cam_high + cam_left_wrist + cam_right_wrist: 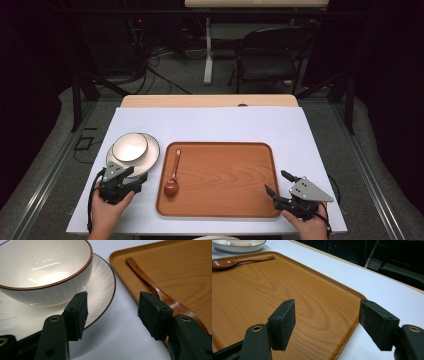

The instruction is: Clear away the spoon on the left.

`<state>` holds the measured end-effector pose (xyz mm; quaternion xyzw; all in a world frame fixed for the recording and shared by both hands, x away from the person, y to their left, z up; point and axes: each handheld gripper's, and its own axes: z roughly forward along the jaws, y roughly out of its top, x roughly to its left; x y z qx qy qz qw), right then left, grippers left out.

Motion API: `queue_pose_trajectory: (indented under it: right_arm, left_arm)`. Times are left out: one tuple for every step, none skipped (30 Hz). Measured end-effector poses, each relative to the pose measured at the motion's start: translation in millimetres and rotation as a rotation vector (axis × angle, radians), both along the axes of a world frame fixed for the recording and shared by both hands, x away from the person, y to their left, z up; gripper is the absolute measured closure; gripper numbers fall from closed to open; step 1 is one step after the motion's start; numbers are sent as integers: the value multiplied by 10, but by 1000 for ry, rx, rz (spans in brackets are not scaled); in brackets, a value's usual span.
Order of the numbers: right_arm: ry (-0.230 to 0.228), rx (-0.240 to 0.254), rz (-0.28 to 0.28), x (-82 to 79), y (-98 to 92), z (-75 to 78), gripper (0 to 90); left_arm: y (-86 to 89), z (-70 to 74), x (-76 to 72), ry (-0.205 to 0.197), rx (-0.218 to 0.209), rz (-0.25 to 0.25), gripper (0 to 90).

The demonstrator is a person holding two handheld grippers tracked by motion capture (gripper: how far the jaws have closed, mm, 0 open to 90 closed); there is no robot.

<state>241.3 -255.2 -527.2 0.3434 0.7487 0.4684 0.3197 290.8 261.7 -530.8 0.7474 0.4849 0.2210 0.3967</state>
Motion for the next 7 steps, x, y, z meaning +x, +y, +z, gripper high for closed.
queue_pose_trajectory:
  right_arm:
    - [0,-2,0,-1,5,-2,295]
    - [1,-5,3,-1,8,-3,295]
    - [-1,-13,3,0,19,-6,295]
    - [-1,-13,3,0,19,-6,295]
    - [1,-26,7,-1,31,-10,294]
    - [1,-26,7,-1,31,-10,294]
    - [-8,-45,8,-1,44,-10,295]
  left_arm:
    - [6,-5,2,5,-2,6,419]
    - [12,-9,5,8,-4,7,420]
    - [16,-11,8,11,-7,8,420]
    - [19,-11,10,13,-13,8,420]
    - [20,-13,12,12,-20,7,420]
    - [18,-10,12,12,-26,9,420]
    - [18,-5,11,10,-24,9,422]
